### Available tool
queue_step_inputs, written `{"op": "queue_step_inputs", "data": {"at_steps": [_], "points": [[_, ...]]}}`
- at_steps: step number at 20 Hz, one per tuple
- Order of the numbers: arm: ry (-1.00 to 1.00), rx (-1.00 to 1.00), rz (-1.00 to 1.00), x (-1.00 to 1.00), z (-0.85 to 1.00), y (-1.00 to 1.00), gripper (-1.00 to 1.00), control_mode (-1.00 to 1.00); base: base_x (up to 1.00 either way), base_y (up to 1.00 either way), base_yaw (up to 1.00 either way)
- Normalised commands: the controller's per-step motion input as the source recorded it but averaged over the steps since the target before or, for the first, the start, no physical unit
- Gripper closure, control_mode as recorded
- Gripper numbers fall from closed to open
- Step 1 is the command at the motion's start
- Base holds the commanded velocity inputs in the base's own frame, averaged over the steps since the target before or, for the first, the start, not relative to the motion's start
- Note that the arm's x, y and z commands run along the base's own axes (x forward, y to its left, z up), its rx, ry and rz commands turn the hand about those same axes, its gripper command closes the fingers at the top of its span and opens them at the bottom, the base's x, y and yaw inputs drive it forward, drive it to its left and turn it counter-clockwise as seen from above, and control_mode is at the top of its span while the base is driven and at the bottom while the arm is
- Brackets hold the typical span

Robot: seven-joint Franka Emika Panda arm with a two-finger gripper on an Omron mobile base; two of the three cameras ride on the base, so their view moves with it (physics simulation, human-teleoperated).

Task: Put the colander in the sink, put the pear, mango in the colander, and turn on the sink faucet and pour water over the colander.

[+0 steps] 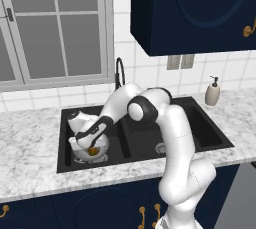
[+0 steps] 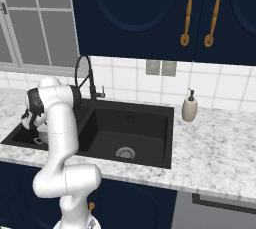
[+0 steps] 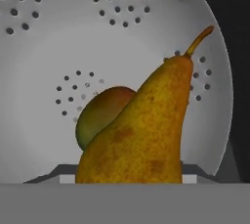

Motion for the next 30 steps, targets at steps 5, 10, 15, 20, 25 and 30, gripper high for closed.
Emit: {"op": "queue_step_inputs", "data": {"at_steps": [5, 10, 15, 20, 25, 30], "points": [[-0.14, -0.03, -0.04, 0.14, -0.29, 0.0, 1.0, -1.0, 0.0, 0.0, 0.0], [-0.17, -0.03, 0.0, 0.07, -0.16, 0.02, -1.0, -1.0, 0.0, 0.0, 0.0], [-0.18, 0.0, 0.0, -0.03, 0.08, 0.02, -1.0, -1.0, 0.0, 0.0, 0.0], [-0.11, 0.0, 0.0, -0.01, 0.39, 0.17, -1.0, -1.0, 0.0, 0.0, 0.0], [-0.11, 0.09, 0.0, -0.01, 0.74, 0.15, -1.0, -1.0, 0.0, 0.0, 0.0], [-0.05, 0.11, 0.0, -0.15, 0.94, 0.13, -1.0, -1.0, 0.0, 0.0, 0.0]]}}
